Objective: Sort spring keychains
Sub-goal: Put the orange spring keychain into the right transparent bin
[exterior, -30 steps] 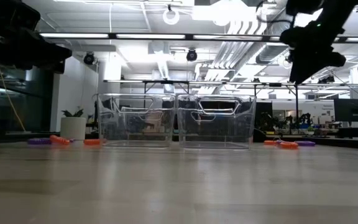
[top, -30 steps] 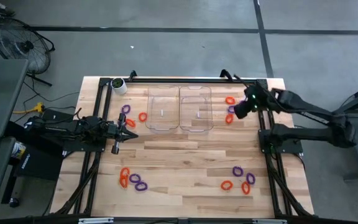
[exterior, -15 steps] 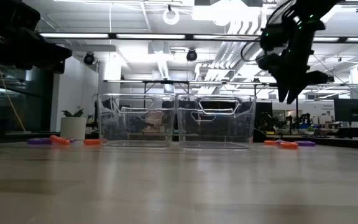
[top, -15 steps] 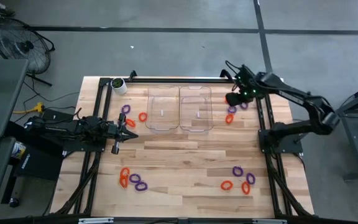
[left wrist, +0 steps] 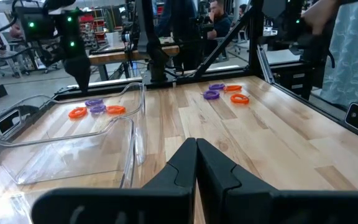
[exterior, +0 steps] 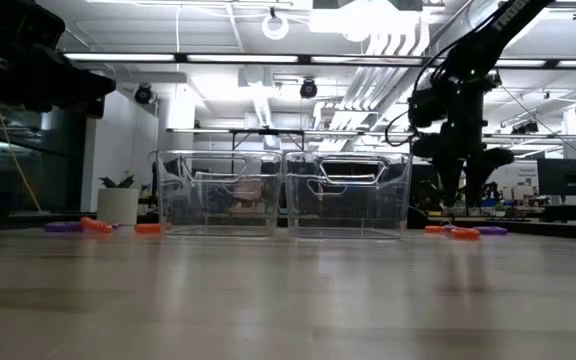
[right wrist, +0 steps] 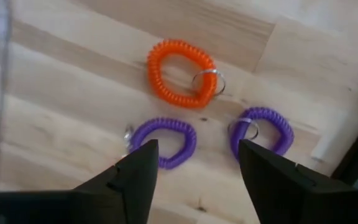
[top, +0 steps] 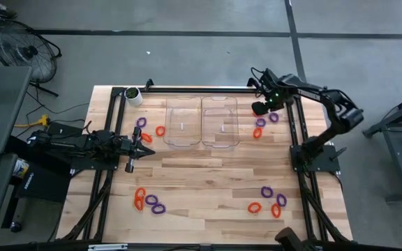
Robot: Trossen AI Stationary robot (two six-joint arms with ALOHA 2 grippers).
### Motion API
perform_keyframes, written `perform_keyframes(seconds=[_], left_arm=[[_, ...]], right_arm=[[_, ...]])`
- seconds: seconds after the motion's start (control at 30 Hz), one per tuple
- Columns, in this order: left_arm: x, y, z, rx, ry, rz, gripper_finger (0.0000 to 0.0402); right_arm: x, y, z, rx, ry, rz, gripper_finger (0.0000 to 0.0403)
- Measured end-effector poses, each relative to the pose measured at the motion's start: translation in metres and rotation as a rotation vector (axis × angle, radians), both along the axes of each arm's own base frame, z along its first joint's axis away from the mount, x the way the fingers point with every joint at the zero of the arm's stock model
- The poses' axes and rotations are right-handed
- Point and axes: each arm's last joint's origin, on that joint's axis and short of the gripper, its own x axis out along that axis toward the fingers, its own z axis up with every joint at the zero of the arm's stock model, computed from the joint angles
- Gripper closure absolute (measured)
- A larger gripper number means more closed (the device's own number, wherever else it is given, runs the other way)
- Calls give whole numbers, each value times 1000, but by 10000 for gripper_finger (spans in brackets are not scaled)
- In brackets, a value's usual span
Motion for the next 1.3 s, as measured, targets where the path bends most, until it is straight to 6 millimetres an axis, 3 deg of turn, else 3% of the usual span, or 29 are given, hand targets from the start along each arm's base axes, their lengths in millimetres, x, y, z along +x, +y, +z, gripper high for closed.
perform_keyframes(seconds=[0.47, 0.83, 1.3], left_arm=[[0, 0, 0, 0, 1, 0, 401], [0, 0, 0, 0, 0, 0, 401], [0, 0, 0, 0, 0, 0, 401]], right_arm=[[3, -22, -15, -74, -55, -26, 178], [8, -29, -20, -163, -39, 353, 178], [0, -33, -21, -155, -83, 522, 180]])
